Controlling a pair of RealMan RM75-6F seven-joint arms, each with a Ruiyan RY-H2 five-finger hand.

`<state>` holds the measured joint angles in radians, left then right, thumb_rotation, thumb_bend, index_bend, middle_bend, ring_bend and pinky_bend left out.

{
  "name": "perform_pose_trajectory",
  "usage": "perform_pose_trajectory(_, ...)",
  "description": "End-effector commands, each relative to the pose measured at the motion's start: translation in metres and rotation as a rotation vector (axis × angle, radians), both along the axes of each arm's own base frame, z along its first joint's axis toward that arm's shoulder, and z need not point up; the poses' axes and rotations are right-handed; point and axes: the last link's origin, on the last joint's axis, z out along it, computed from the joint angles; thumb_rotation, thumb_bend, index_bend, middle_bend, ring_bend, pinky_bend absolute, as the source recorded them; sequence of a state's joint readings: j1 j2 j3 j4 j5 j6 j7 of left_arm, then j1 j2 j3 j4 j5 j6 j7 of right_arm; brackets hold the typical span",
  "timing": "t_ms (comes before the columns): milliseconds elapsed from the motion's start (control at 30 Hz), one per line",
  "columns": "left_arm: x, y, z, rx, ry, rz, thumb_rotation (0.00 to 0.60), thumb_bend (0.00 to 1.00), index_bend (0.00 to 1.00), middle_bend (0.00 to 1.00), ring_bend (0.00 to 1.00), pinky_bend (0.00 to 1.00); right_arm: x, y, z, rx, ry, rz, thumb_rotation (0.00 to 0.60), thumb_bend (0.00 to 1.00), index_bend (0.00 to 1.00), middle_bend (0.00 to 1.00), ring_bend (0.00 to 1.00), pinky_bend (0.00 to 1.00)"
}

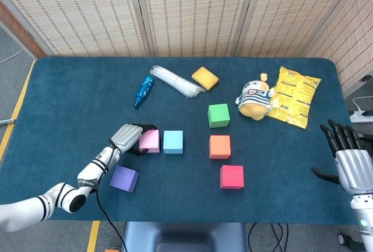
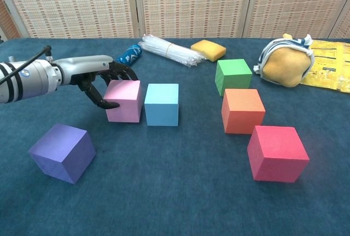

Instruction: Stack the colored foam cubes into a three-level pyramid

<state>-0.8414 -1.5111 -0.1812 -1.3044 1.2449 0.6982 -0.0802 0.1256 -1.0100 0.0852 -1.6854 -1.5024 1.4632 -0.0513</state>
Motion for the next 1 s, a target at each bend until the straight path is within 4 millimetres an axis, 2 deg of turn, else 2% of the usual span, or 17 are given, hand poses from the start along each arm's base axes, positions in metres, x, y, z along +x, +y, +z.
perform_pose_trajectory(33,0.002,0.001,-0.002,-0.002,0.001,-0.004,0.600,0.35,0.24,0.32,0.29,0.28,-0.001,0.000,0.000,-0.001,0.000,-0.004,0.600,0.21,0.00,0.06,0.00,0.11)
perform_pose_trajectory(1000,0.008,0.001,-0.014,-0.006,-0.001,0.005,0.600,0.35,0.23,0.31,0.28,0.27,-0.008,0.001,0.005,-0.017,-0.006,-0.021,0.600,0.21,0.00,0.06,0.00,0.11)
